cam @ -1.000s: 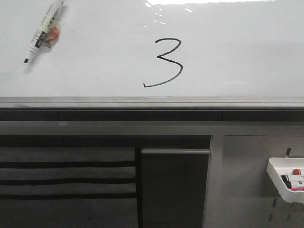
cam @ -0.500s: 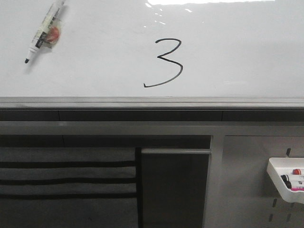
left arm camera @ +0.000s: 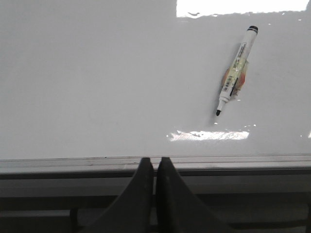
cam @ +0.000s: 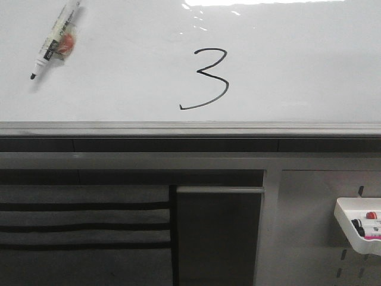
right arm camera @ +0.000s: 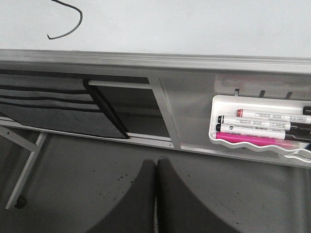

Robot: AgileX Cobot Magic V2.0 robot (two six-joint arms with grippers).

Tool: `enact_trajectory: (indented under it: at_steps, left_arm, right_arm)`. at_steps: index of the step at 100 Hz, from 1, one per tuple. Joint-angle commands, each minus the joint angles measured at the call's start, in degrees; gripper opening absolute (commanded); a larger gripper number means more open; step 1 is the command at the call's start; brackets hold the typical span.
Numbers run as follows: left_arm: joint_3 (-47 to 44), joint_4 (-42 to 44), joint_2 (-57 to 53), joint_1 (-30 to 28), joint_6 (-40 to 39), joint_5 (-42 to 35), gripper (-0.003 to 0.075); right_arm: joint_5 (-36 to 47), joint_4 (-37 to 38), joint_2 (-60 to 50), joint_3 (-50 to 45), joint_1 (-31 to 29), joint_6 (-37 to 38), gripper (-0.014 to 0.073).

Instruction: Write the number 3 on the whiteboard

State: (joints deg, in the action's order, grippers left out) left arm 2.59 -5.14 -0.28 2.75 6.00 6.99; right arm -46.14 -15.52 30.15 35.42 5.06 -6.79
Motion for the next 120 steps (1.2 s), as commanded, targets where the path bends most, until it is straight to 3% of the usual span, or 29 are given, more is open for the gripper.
enact_trajectory:
  at_steps: [1, 5, 9, 93, 106, 120]
  left_arm:
    - [-1.78, 2.32, -0.89, 1.33, -3.01, -11.14, -0.0018]
    - [-3.41, 2.22, -1.88, 1.81, -3.01, -13.95, -0.0018]
    - [-2.87, 2.22, -1.86, 2.13, -3.01, -11.39, -0.0018]
    - [-3.12, 2.25, -1.88, 2.05, -3.01, -11.65, -0.0018]
    - [-3.12, 2.25, -1.80, 2.05, -3.01, -11.65, -0.0018]
    - [-3.12, 2.25, -1.80, 2.05, -3.01, -11.65, -0.0018]
  right_arm:
    - [3.40, -0.24, 0.11, 1.40, -0.28, 0.02, -0.0066]
    - [3.40, -0.24, 0.11, 1.40, -0.28, 0.02, -0.0066]
    - [3.40, -0.24, 0.11, 1.40, -0.28, 0.02, -0.0066]
    - [3.51, -0.24, 0.11, 1.40, -0.28, 0.02, -0.0066]
    - [9.83, 0.25, -6.13, -3.24, -0.12, -1.46, -0.0066]
    - [22.95, 1.12, -15.28, -12.63, -0.37, -2.23, -0.0066]
